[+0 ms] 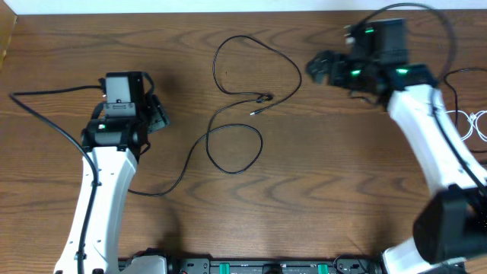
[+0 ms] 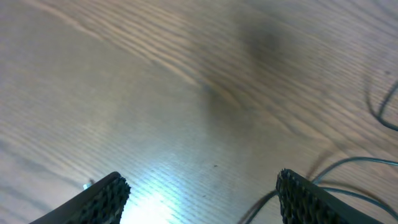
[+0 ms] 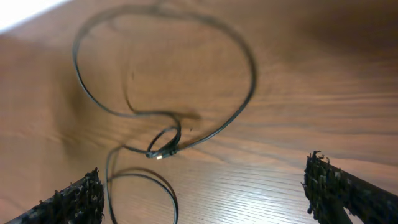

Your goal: Untangle cables

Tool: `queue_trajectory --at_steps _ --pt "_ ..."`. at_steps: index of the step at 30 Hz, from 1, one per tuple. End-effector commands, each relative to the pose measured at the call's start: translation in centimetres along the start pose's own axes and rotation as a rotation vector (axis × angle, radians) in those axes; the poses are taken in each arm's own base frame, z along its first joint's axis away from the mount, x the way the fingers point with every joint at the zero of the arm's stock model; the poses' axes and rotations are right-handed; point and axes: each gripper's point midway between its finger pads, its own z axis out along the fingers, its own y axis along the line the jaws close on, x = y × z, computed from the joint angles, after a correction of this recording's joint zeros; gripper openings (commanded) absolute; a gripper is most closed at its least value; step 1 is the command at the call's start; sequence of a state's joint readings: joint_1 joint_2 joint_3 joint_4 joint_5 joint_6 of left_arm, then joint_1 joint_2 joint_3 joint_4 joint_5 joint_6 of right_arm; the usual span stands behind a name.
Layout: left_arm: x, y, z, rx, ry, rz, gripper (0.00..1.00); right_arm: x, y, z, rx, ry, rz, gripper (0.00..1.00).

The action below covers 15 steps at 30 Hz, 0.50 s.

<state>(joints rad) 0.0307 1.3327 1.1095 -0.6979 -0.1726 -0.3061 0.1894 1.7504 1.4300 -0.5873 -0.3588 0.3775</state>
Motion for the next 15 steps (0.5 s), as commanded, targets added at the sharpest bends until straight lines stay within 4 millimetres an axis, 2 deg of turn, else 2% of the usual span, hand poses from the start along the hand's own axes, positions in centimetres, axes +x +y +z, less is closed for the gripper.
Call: queue_trajectory --at_steps 1,4,10,15 --pt "-0.4 1.2 0.1 -0.039 -0.002 -0.010 0.77 2.0 1.0 3.5 0.004 0.070 -0.048 0.99" --pt "-0.3 1.4 0.2 -0.044 0.004 -0.012 0.77 4.1 1.9 6.5 -0.007 0.135 -0.071 0.99" --pt "-0.3 1.4 0.2 -0.044 0.004 -0.012 0.77 7.2 4.5 10.1 -0.041 0.193 -0.121 0.99" --pt "-0.3 1.4 0.2 -0.044 0.004 -0.012 0.78 8.2 6.0 11.3 -0.037 0.184 -0.171 0.99"
